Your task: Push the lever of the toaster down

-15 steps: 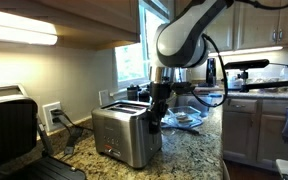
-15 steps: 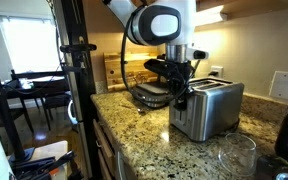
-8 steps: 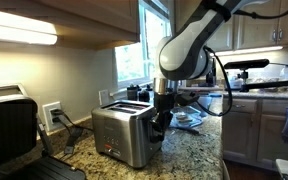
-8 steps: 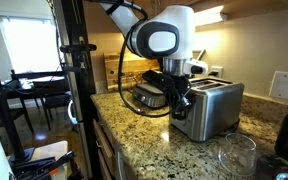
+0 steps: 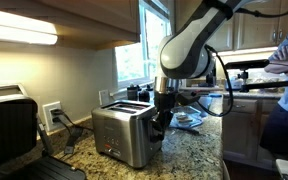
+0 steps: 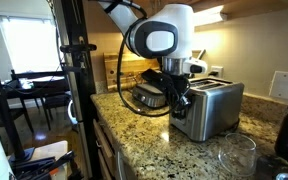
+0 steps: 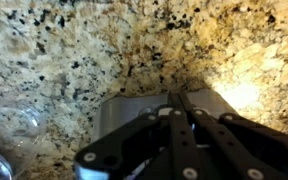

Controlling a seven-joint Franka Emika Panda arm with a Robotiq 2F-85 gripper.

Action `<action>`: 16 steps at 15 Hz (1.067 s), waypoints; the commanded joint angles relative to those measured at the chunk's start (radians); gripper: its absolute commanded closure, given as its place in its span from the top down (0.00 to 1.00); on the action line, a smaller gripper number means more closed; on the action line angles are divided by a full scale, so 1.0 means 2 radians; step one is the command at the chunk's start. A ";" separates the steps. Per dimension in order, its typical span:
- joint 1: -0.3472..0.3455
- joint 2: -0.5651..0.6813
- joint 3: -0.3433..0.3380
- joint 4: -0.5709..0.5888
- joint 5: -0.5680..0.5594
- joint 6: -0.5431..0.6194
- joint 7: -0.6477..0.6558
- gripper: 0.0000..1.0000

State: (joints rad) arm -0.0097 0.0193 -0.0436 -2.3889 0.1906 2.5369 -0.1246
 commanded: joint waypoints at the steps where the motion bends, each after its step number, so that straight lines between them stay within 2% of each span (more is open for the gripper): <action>1: -0.003 -0.045 0.005 0.003 -0.004 -0.068 0.006 0.01; 6: -0.002 -0.102 0.006 0.026 -0.013 -0.186 0.034 0.03; 7: -0.002 -0.110 0.006 0.033 -0.018 -0.207 0.037 0.27; 8: -0.002 -0.117 0.006 0.038 -0.018 -0.228 0.039 0.28; 11: -0.002 -0.130 0.006 0.049 -0.018 -0.267 0.050 0.47; 15: -0.003 -0.135 0.007 0.057 -0.015 -0.287 0.058 0.71; 16: 0.000 -0.120 0.004 0.059 -0.008 -0.267 0.038 0.53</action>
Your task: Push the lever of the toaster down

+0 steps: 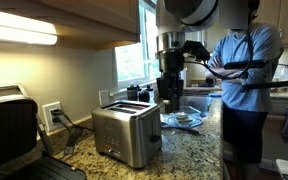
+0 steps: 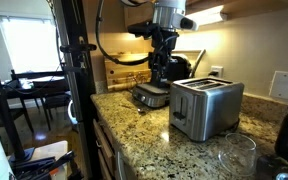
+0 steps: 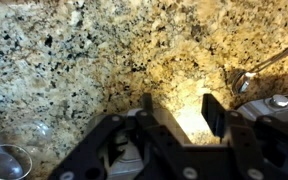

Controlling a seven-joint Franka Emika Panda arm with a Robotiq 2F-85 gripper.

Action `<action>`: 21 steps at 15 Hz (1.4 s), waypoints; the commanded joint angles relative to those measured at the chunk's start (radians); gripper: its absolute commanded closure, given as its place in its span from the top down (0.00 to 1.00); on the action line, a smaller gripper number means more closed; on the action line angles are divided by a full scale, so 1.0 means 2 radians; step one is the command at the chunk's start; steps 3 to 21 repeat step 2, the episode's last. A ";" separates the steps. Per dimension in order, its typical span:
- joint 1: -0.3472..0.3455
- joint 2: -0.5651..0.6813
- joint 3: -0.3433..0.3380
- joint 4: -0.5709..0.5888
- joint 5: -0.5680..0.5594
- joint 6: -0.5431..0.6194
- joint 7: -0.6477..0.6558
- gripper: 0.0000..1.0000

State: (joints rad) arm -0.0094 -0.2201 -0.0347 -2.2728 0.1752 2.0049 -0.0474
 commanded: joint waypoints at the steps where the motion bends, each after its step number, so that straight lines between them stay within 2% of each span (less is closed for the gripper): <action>1: 0.000 0.000 0.000 0.002 0.000 -0.004 0.002 0.59; 2: 0.000 0.000 0.000 0.002 0.000 -0.005 0.003 0.66; 21: 0.000 0.000 0.000 0.002 0.000 -0.005 0.003 0.66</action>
